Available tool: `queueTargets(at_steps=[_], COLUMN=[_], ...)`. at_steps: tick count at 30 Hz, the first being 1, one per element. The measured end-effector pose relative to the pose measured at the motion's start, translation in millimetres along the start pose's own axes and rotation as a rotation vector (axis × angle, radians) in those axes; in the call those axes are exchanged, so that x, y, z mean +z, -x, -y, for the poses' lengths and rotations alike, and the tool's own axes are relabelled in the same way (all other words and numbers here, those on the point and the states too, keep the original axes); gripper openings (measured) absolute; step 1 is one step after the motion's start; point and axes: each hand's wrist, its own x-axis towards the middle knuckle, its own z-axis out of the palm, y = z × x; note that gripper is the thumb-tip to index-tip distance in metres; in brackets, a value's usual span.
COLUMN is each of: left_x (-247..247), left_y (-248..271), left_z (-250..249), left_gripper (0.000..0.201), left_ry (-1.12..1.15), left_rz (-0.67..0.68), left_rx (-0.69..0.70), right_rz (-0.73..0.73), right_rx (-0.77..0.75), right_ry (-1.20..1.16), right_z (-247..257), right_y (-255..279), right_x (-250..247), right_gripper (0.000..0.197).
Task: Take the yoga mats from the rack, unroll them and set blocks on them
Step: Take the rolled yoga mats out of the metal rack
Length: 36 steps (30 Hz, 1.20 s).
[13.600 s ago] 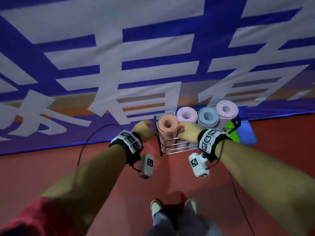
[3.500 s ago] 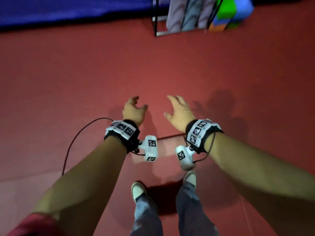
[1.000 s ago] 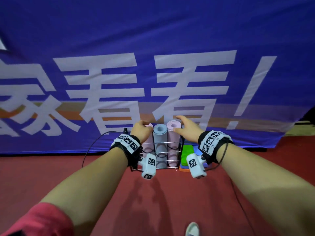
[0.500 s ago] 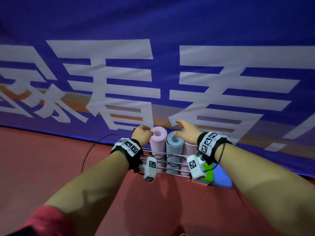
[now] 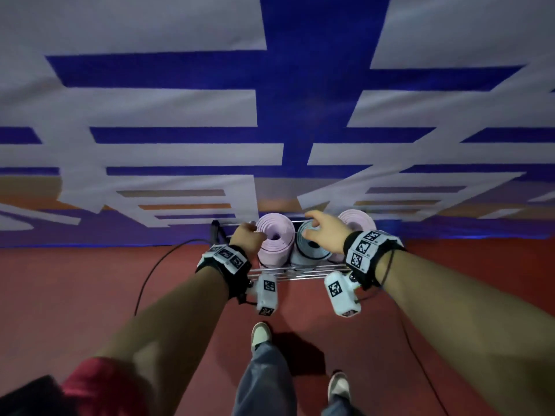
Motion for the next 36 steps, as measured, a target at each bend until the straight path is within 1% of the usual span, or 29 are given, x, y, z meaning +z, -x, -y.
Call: queueTargets(at_steps=[1, 2, 3, 4, 5, 6, 7, 8, 9, 11, 13, 14, 16, 17, 18, 19, 20, 21, 23, 24, 25, 26, 28, 29, 30, 31, 33, 34, 36], left_x=[1.6, 5.8, 11.0, 18.0, 30.5, 41.7, 49.8, 48.7, 48.7, 40.1, 43.1, 43.4, 51.7, 55.4, 57.9, 58.9, 61.2, 61.9, 68.9, 71.5, 73.4, 72.7, 70.6, 70.2, 70.7, 69.9, 65.6, 62.2, 54.1], left_y=[-18.0, -42.0, -61.7, -82.7, -116.7, -141.3, -154.2, -149.7, -145.9, -118.9, -122.0, -124.0, -137.9, -143.1, -148.7, -151.2, -153.0, -156.4, -166.0, -171.1, -172.8, -169.0, -162.6, -162.4, -160.6, -159.6, -147.7, -142.1, -131.9], left_z=[6.4, 17.8, 32.3, 50.0, 80.5, 104.1, 117.5, 111.8, 106.4, 67.2, 64.5, 64.9, 73.2, 74.9, 76.5, 74.4, 71.5, 71.6, 79.4, 84.6, 86.3, 80.0, 71.1, 71.0, 72.5, 74.5, 70.3, 66.9, 58.4], left_gripper=[0.04, 0.053, 0.067, 0.077, 0.08, 0.079, 0.076, 0.074, 0.072, 0.064, 0.051, 0.052, 0.076, 0.081, 0.077, 0.07, 0.068, 0.074, 0.095, 0.099, 0.096, 0.082, 0.049, 0.041, 0.041, 0.05, 0.081, 0.093, 0.103], left_ry=[-0.004, 0.006, 0.029, 0.044, 0.048, 0.064, 0.074, 0.085, 0.143, 0.252, 0.294, 0.324, 0.352, 0.365, 0.38, 0.388, 0.389, 0.384, 0.326, 0.269, 0.208, 0.164, 0.054, -0.002, -0.028, -0.022, -0.004, -0.008, 0.01], left_rz=[0.022, 0.03, 0.013, 0.024, 0.05, 0.049, 0.049, 0.051, 0.047, 0.045, 0.056, 0.052, 0.044, 0.047, 0.055, 0.042, 0.02, 0.01, -0.005, -0.009, -0.005, -0.011, -0.019, -0.012, -0.006, -0.01, -0.065, -0.088, -0.129], left_rx=[-0.007, -0.033, -0.083, -0.135, -0.188, -0.216, -0.237, -0.243, -0.234, -0.232, -0.244, -0.246, -0.293, -0.309, -0.312, -0.323, -0.35, -0.384, -0.428, -0.449, -0.454, -0.438, -0.372, -0.348, -0.34, -0.353, -0.374, -0.386, -0.382], right_rz=[0.01, 0.029, 0.04, 0.048, 0.055, 0.055, 0.06, 0.067, 0.096, 0.15, 0.184, 0.2, 0.21, 0.204, 0.198, 0.189, 0.181, 0.176, 0.166, 0.164, 0.163, 0.167, 0.169, 0.163, 0.159, 0.15, 0.13, 0.121, 0.107], right_rx=[0.024, 0.049, 0.062, 0.081, 0.095, 0.106, 0.119, 0.123, 0.115, 0.092, 0.082, 0.082, 0.078, 0.054, 0.031, 0.01, 0.004, -0.005, -0.011, -0.017, -0.021, -0.023, -0.019, -0.021, -0.018, -0.009, 0.018, 0.025, 0.019], right_ry=[-0.012, -0.036, -0.064, -0.082, -0.092, -0.091, -0.096, -0.084, -0.06, -0.003, 0.006, 0.004, -0.036, -0.05, -0.054, -0.065, -0.064, -0.06, -0.06, -0.062, -0.073, -0.082, -0.088, -0.091, -0.102, -0.118, -0.138, -0.136, -0.114], right_z=[0.7, 1.0, 2.1, -1.4, -7.8, -12.7, -16.9, -18.5, -19.2, -23.7, -27.3, -23.4, -32.4, -37.7, -39.7, -41.4, -43.6, -46.2, -50.7, -51.2, -52.7, -53.1, -55.5, -56.1, -55.5, -55.7, -54.4, -53.5, -48.5], right_y=[-12.0, -27.0, -34.8, -46.9, -61.5, -71.3, -80.3, -85.6, -89.0, -101.7, -112.1, -111.9, -120.1, -123.3, -124.6, -125.8, -126.0, -127.2, -127.4, -126.7, -125.7, -124.6, -122.1, -120.4, -117.0, -114.3, -106.5, -103.3, -95.1], right_x=[5.9, 14.6, 21.9, 32.4, 44.3, 54.0, 63.8, 68.9, 72.8, 81.0, 92.6, 93.7, 107.1, 111.9, 113.0, 113.0, 111.3, 110.8, 111.6, 112.4, 113.0, 113.0, 114.8, 115.3, 114.8, 114.6, 111.2, 108.4, 99.5], right_gripper=[0.055, 0.053, 0.051, 0.05, 0.049, 0.048, 0.048, 0.048, 0.048, 0.043, 0.032, 0.026, 0.025, 0.028, 0.032, 0.036, 0.038, 0.04, 0.043, 0.044, 0.046, 0.048, 0.051, 0.053, 0.054, 0.054, 0.054, 0.054, 0.056])
